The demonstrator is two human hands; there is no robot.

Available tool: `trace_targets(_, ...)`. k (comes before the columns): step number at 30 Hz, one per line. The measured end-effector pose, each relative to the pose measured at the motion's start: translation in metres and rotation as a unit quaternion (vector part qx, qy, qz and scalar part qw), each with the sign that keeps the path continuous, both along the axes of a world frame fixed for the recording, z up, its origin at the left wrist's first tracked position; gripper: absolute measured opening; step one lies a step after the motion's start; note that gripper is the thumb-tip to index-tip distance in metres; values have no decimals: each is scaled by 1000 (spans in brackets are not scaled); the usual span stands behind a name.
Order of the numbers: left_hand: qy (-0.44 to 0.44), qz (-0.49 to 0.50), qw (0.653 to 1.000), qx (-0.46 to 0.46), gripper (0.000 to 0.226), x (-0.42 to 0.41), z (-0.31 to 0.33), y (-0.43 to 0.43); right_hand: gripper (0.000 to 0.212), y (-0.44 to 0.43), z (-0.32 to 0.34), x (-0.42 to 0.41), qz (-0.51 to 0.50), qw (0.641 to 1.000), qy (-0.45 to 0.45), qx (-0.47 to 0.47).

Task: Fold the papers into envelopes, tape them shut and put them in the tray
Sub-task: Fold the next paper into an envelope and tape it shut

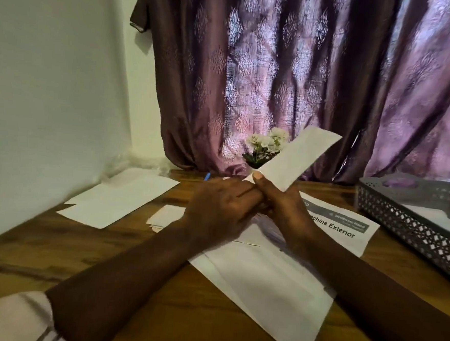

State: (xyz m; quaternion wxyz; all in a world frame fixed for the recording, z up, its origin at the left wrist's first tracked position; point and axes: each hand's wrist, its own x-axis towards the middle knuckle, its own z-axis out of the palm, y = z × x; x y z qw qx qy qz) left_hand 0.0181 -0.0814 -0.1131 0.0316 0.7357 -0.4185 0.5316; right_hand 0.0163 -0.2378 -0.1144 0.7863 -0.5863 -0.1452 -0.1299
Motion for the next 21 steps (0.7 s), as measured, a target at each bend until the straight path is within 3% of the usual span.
trace_targets(3,66,15,997,48,38,7,3,0,44,-15,3,8,-39,989,85,110)
trace_targets(7,166,85,980,74,74,21,8,27,40,-35,10,13,-88,983,94,134)
trace_targets(9,221,60,973,17,82,24,8,38,37,-38,10,13,-98,979,104,145)
trace_targets(11,295,-8,946,-135,83,26,7,41,34,-40,10,13,-96,975,109,166)
trace_targets(12,354,-46,906,-230,81,27,7,41,31,-41,9,13,-92,974,109,174)
trace_targets(14,494,-129,772,-379,79,25,7,39,26,-43,9,13,-88,974,107,179)
trace_targets(16,587,-200,657,-429,70,26,7,40,33,-42,9,12,-86,976,101,173)
trace_targets(17,605,-223,632,-430,61,26,6,41,38,-41,8,11,-90,977,98,169)
trace_targets(18,603,-231,632,-428,52,25,5,41,41,-41,8,11,-99,976,95,166)
trace_targets(19,579,-226,655,-430,42,23,4,41,43,-40,8,11,-107,976,94,163)
trace_targets(21,461,-155,769,-415,23,22,5,40,49,-40,9,10,-95,977,105,160)
